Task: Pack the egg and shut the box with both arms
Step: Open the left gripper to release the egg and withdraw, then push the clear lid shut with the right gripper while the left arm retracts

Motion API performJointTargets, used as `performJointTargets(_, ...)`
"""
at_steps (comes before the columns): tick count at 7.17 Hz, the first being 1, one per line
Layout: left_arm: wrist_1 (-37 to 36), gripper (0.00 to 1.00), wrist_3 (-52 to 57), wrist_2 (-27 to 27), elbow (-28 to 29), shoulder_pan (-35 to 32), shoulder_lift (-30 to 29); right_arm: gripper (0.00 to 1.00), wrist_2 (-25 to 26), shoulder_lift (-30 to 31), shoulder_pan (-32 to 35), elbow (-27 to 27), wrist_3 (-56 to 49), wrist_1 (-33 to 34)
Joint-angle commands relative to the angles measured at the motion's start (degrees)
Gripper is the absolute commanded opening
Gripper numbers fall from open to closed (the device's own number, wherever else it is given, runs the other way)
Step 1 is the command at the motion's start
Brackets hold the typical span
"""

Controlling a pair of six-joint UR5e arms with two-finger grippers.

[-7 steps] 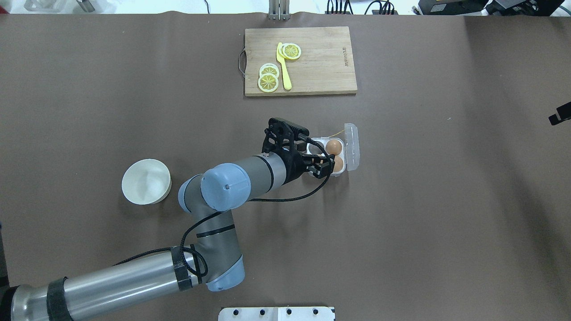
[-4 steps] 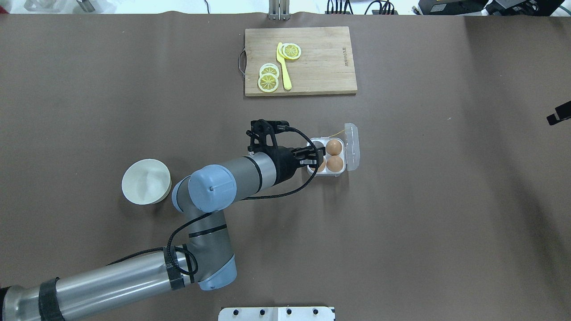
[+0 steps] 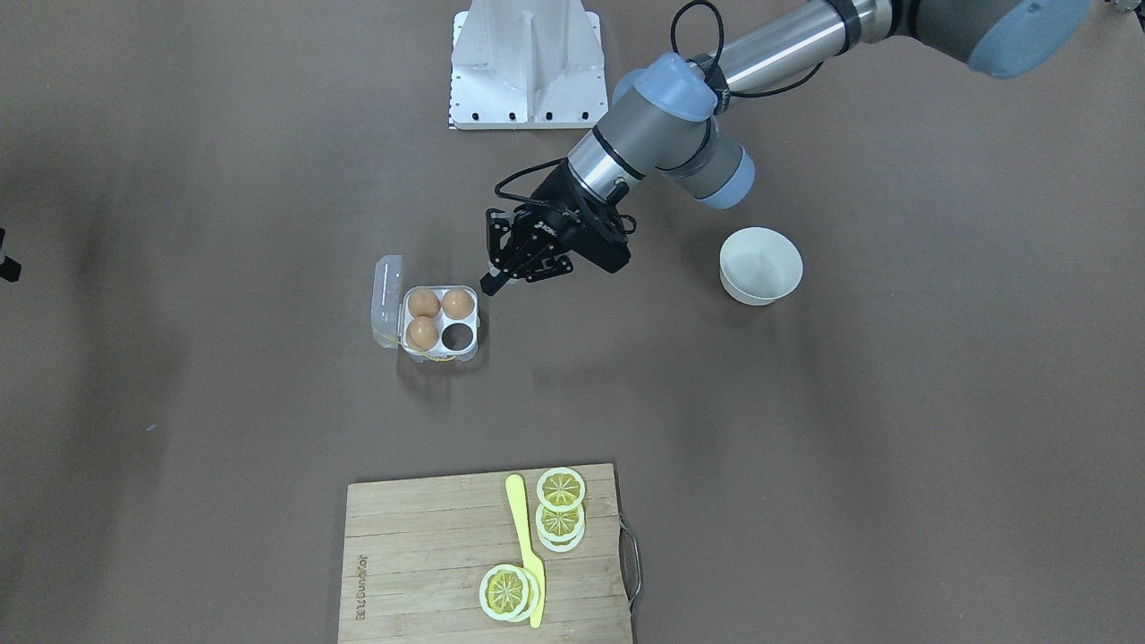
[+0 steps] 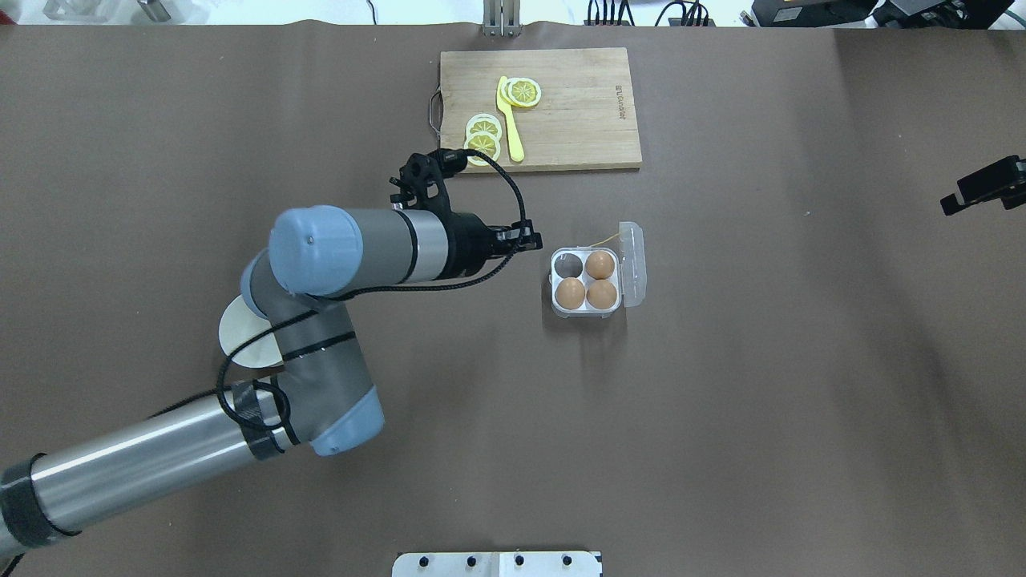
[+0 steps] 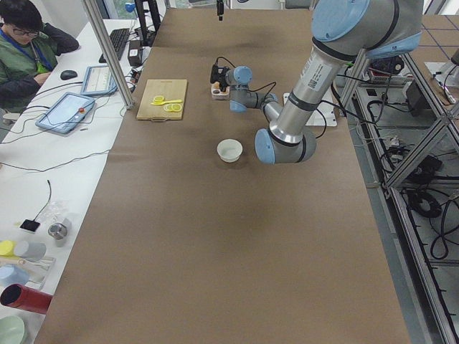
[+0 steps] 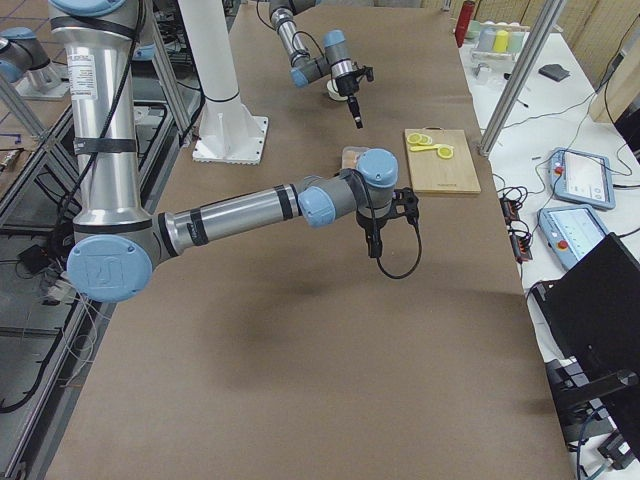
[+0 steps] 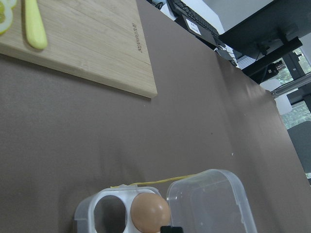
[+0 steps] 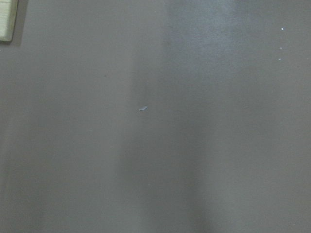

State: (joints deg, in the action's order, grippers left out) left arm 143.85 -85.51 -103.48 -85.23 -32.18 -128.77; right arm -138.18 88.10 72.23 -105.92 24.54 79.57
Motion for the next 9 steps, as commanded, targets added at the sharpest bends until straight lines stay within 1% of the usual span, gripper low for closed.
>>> performJointTargets(1, -20.9, 0.00, -0.8, -23.3, -10.6, -14.3, 4.5, 1.00, 0.3, -1.9, -5.4, -1.2, 14.2, -6.1)
performJointTargets(2, -22.8, 0.55, 2.1, -25.6, -12.1, -21.4, 7.4, 1.00, 1.6, -3.4, -7.5, -1.7, 18.4, -6.5)
performJointTargets(3, -23.6, 0.98, 10.9, -27.6, -14.8, -24.7, 12.7, 1.00, 3.9, -4.7, -10.4, -2.6, 23.2, -6.5)
performJointTargets(4, -23.6, 0.98, 15.5, -29.4, -16.2, -28.5, 18.1, 0.99, 7.3, -6.9, -14.1, -3.1, 29.5, -6.5)
performJointTargets(5, -23.6, 0.98, 23.9, -33.8, -16.0, -33.9, 22.5, 0.98, 10.3, -8.7, -17.8, -3.3, 33.8, -6.5)
performJointTargets(6, -23.7, 0.98, 36.1, -35.5, -15.6, -39.3, 27.9, 0.95, 14.1, -10.7, -22.3, -3.2, 36.6, -6.5)
performJointTargets(7, -24.0, 0.98, 47.0, -35.6, -14.0, -42.4, 32.4, 0.83, 19.9, -13.0, -28.1, -2.9, 41.4, -6.5)
performJointTargets(8, -24.0, 0.98, 51.5, -35.6, -11.6, -44.3, 32.9, 0.23, 24.4, -15.9, -33.7, -2.5, 47.1, -6.6)
performJointTargets(9, -24.0, 0.98, 51.8, -35.6, -11.2, -44.5, 32.9, 0.00, 29.7, -19.3, -38.9, -1.3, 48.6, -6.5)
